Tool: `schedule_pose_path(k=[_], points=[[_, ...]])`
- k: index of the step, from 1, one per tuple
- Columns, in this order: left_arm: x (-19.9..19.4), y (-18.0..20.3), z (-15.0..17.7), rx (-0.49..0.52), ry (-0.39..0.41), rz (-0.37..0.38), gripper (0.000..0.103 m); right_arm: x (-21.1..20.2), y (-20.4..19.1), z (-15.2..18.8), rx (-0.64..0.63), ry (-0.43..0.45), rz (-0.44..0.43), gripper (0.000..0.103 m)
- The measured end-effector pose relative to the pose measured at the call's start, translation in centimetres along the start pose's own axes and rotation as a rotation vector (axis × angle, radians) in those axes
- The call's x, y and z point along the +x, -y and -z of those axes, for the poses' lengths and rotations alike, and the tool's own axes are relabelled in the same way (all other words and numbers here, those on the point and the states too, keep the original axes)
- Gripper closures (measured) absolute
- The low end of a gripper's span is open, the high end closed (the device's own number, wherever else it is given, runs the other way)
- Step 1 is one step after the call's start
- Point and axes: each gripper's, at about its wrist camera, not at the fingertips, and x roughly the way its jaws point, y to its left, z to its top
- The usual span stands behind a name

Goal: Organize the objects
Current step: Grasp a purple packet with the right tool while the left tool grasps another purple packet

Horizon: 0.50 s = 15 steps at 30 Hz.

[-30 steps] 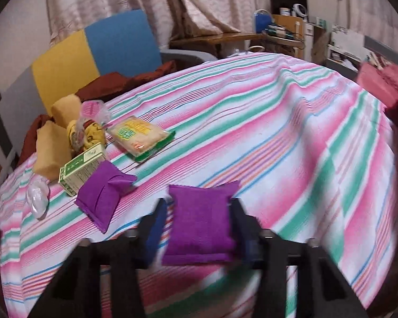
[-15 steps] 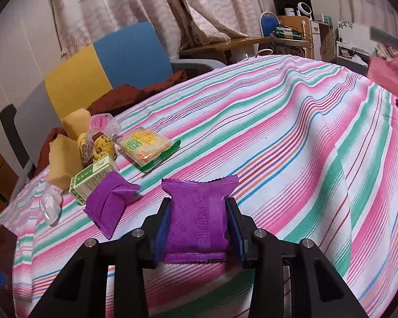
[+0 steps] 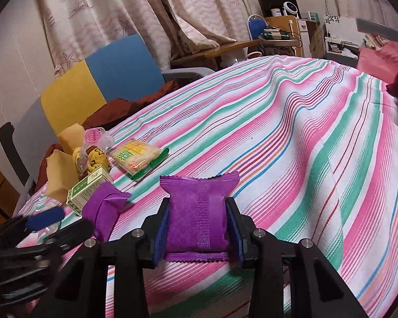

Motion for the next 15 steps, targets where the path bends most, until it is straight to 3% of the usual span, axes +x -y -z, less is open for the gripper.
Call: schedule_pose_path(k=[6,8,15], points=[[2.0,0.3,-0.2,0.004,-0.020,0.054,0.033,0.1,0.1,0.0,0.003,0.002,0.001,0.064],[2.6,0.1,-0.1,-0.004,-0.047,0.080,0.042,0.1,0.1,0.0,0.004,0.002,0.000,0.064],[2.7,-0.9,0.2,-0.055,-0.033,0.119,0.049,0.0,0.1,0.0,0.002,0.003,0.001,0.064]])
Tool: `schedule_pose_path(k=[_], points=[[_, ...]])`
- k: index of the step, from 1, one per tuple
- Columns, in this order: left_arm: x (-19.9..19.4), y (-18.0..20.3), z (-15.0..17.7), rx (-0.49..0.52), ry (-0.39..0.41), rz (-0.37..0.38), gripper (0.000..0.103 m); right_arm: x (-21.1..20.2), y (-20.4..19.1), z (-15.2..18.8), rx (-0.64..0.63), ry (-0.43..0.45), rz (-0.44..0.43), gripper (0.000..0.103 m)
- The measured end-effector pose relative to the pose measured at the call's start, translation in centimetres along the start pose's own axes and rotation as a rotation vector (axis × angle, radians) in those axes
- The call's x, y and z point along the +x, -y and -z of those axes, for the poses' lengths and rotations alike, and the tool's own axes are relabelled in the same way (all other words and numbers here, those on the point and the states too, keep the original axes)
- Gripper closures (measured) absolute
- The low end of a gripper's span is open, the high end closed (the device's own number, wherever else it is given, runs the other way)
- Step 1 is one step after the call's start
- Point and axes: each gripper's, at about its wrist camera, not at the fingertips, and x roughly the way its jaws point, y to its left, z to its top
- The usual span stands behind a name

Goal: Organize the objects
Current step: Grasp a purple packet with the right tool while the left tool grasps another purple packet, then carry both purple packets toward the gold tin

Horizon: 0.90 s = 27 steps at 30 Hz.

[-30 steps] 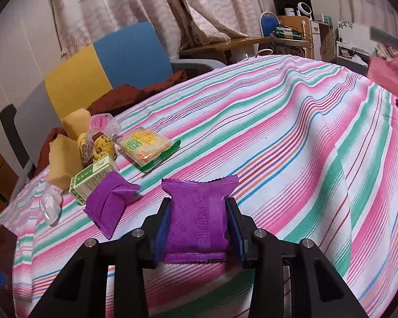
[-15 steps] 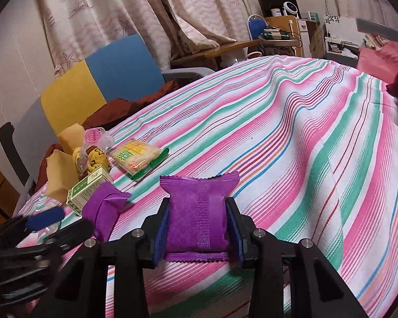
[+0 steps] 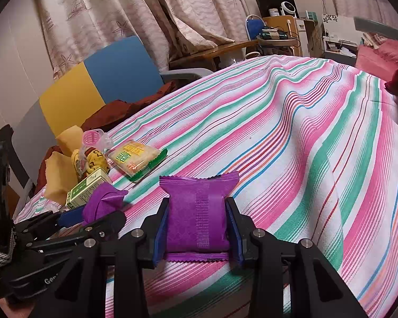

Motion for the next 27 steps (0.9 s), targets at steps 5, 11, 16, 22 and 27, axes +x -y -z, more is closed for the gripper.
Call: schedule_pose_path(k=[5,11,16,22,27], points=[[-0.2,0.7,0.1,0.036,0.012,-0.037,0.050,-0.2,-0.1,0.0,-0.008,0.002,0.010,0.064],[-2.1,0.4,1.2,0.011,0.071,-0.051,0.050,-0.3,-0.5,0.0,-0.032,0.007,0.037,0.064],[-4.7,-0.2,2.8,-0.037,0.140,-0.089,0.050,-0.5,-1.0,0.1,-0.062,0.019,0.068,0.063],[-7.3,-1.5,5.0,-0.112,0.202,-0.110,0.050,-0.9,-2.2,0.2,-0.125,0.040,0.087,0.063],[-9.0,-2.7,6.9,-0.180,0.229,-0.126,0.050,-1.4,-3.1,0.3,-0.174,0.066,0.102,0.063]])
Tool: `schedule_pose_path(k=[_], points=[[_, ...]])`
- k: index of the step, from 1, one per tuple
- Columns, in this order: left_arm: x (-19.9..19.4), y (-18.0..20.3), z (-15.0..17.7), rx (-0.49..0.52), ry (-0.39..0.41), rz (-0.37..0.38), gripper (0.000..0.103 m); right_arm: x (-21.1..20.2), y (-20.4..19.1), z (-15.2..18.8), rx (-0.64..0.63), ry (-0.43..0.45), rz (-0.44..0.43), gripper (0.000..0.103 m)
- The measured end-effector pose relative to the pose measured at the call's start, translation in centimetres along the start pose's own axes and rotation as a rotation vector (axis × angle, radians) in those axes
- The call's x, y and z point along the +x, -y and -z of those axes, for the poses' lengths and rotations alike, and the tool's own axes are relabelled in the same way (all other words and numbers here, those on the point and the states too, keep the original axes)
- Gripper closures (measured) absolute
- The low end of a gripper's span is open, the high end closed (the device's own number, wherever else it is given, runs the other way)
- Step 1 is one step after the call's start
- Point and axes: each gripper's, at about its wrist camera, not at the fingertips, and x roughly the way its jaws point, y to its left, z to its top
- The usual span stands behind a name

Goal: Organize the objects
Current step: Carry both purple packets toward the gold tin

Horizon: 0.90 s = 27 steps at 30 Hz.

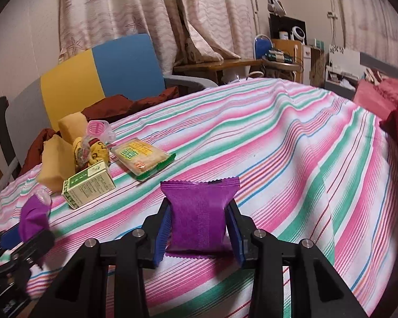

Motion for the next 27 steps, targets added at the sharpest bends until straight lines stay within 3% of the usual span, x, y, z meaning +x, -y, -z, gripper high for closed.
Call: schedule_pose_path(k=[11,20,27], points=[[-3.7,-2.9,3.2,-0.112,0.011,-0.021,0.050,-2.4,-3.1,0.4,-0.143,0.056,-0.028,0.063],[-4.6,-2.7,4.3,-0.091,0.003,-0.014,0.050,-4.2,-4.3,2.4,-0.098,-0.015,-0.118,0.063],[-6.0,-3.7,5.9,-0.149,-0.002,0.001,0.050,-5.7,-6.8,3.6,-0.121,-0.045,-0.190,0.063]])
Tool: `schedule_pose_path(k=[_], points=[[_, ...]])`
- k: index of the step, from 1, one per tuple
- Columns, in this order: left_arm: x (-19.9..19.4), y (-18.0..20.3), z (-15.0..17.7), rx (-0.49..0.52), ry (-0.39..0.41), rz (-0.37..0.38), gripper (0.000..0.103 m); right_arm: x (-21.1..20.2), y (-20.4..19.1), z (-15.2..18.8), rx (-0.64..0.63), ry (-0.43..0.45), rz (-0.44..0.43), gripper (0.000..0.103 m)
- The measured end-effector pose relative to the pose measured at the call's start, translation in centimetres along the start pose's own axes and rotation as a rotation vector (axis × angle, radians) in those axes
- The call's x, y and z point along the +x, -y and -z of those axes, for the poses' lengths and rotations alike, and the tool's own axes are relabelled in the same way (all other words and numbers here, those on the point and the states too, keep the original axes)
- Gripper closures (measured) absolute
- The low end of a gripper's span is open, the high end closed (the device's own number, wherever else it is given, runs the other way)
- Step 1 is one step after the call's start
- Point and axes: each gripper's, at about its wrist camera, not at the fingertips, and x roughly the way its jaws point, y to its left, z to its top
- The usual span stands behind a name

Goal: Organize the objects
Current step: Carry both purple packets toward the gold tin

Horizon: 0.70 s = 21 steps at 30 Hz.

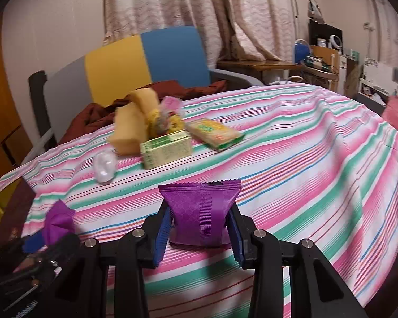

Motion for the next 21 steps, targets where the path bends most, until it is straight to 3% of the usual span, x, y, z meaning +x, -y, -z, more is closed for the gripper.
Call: schedule_pose_path(k=[4,7,13,21], points=[[-2.3,1.2,0.7,0.073,0.035,0.014,0.050,-0.6,-1.6,0.4,-0.025,-0.008,-0.042,0.065],[-4.3,1.1,1.3,0.067,0.057,0.033,0.050,-1.0,-2.8,0.5,-0.041,-0.012,-0.077,0.065],[-8.3,-1.6,2.4,-0.048,0.081,0.046,0.050,-2.2,-5.0,0.8,-0.076,-0.014,-0.139,0.065],[-13.5,-6.1,3.1,-0.163,0.141,-0.010,0.050,-4.7,-11.1,1.8,-0.164,-0.031,-0.321,0.065]])
